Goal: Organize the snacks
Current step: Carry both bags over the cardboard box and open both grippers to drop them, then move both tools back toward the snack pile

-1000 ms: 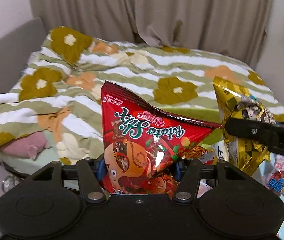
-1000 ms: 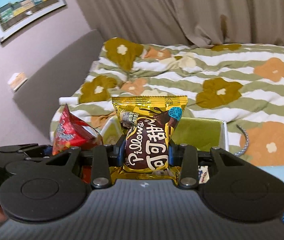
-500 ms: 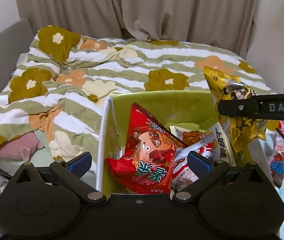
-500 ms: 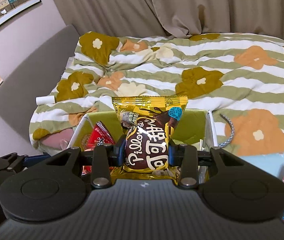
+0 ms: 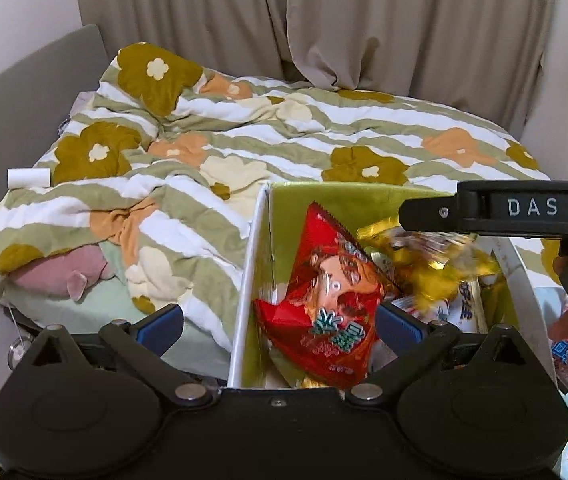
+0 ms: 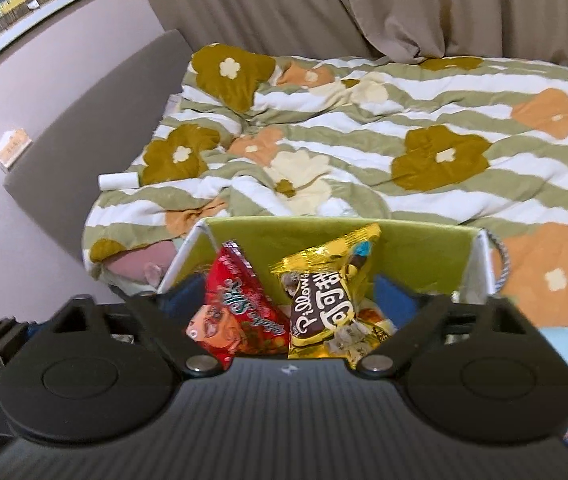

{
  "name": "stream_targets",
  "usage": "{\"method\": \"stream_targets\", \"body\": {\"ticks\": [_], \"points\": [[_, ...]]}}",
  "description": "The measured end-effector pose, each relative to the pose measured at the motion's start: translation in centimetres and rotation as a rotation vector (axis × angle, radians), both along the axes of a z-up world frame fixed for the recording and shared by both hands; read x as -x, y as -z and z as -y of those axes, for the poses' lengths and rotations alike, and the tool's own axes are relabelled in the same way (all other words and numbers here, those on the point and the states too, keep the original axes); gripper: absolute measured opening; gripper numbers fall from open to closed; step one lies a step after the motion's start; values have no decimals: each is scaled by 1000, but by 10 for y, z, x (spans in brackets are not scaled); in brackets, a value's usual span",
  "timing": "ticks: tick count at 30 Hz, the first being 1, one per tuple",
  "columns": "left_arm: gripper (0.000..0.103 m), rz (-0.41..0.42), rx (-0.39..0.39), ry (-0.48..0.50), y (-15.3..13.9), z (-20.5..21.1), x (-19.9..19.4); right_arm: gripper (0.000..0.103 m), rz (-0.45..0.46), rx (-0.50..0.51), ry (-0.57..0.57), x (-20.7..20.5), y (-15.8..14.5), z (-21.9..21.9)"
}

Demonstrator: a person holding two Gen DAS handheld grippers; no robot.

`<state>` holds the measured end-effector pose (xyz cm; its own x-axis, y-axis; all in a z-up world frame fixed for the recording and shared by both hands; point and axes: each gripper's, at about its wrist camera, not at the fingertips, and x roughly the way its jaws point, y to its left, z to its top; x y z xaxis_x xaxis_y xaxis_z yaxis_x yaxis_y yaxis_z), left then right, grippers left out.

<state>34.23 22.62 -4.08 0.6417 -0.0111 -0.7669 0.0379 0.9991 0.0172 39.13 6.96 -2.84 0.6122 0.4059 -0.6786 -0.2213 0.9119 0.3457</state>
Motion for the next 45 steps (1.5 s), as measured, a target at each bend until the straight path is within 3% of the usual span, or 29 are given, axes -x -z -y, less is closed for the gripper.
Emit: {"method": "stream_targets", "body": {"ticks": [17, 28, 35, 45], "points": [[103, 40, 5, 8, -13, 0, 26, 103, 76, 11, 68, 33, -14, 6], [103, 103, 58, 90, -32, 18, 43, 103, 180, -11, 117, 82, -42, 26], [103, 135, 77, 156, -39, 59, 56, 103, 171, 55, 181, 112, -56, 65], [103, 149, 82, 227, -31, 165, 69, 103, 163, 112, 345, 157, -52, 179]]}}
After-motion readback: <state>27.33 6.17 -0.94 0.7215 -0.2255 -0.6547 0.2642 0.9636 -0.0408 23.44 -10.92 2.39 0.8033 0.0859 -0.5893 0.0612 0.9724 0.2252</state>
